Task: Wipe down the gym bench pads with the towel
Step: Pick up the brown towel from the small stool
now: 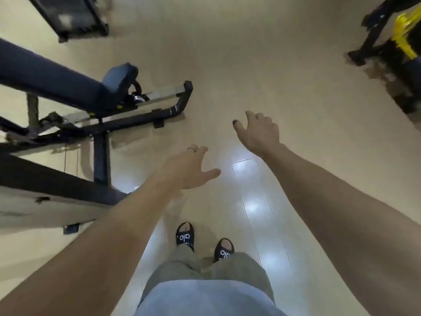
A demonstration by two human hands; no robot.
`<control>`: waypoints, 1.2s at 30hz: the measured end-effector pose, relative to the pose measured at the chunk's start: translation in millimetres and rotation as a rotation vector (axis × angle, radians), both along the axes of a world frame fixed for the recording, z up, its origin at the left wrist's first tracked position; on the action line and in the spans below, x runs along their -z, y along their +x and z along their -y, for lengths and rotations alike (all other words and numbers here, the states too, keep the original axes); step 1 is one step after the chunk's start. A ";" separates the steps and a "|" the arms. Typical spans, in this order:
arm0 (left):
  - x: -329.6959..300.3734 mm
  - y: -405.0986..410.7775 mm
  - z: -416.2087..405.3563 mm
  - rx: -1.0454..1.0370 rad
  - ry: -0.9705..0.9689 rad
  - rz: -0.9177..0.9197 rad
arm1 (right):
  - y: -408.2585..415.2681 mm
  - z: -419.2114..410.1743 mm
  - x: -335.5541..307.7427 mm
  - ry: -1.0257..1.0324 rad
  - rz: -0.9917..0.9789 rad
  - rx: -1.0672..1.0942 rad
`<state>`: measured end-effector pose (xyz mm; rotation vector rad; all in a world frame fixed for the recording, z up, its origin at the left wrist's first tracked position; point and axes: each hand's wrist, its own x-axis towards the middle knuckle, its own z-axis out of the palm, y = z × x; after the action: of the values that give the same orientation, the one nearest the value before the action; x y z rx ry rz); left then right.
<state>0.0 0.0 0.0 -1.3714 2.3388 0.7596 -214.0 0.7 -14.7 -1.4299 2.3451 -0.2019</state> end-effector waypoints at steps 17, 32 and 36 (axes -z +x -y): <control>1.7 411.6 -161.0 -0.806 0.044 0.074 | 437.1 -29.7 26.9 0.237 -0.064 -0.788; -4.3 762.4 -301.9 -1.345 -0.053 0.123 | 885.2 -119.0 0.3 0.108 -0.012 -1.376; -4.3 832.5 -312.8 -1.449 -0.062 0.143 | 979.0 -128.2 0.2 0.071 0.047 -1.499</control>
<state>832.5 312.8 4.3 -2.9289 0.9201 0.7972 765.0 128.9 -14.9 -2.5775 0.7240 0.2613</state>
